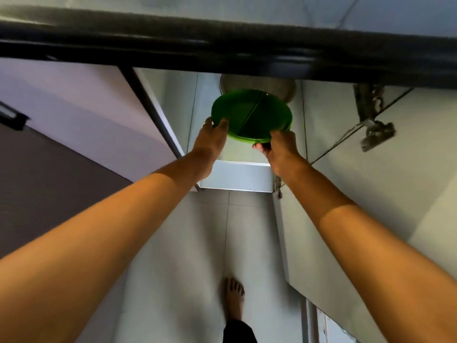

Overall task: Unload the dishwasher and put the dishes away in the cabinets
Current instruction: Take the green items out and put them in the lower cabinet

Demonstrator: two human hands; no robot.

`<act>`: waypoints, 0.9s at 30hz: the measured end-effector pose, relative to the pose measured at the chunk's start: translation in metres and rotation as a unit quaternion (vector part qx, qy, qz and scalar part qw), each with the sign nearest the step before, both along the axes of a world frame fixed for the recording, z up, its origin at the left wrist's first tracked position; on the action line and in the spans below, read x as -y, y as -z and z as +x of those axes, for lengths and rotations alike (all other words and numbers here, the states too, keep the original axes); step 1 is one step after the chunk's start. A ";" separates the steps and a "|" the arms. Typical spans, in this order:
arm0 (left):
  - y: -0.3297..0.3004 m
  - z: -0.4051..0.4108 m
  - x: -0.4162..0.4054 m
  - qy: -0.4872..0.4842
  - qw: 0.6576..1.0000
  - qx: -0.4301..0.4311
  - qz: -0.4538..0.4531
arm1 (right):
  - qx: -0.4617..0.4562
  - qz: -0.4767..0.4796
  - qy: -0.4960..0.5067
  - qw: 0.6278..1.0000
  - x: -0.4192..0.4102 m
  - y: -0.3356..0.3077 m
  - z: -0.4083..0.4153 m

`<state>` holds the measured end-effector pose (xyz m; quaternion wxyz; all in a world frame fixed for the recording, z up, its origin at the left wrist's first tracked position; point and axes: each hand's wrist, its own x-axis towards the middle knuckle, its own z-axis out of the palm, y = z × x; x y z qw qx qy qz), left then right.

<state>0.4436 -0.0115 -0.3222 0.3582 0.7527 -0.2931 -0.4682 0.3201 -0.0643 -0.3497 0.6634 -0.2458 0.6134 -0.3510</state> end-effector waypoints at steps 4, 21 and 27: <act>0.008 0.002 0.032 0.079 0.995 0.054 0.023 | -0.011 -0.013 0.004 1.000 0.053 0.018 0.009; 0.038 0.010 0.034 0.089 0.993 0.057 0.058 | 0.059 -0.011 0.049 0.997 0.091 0.031 0.020; 0.041 -0.003 0.002 0.107 0.990 0.070 0.065 | -0.037 0.026 -0.053 0.998 0.043 0.036 0.005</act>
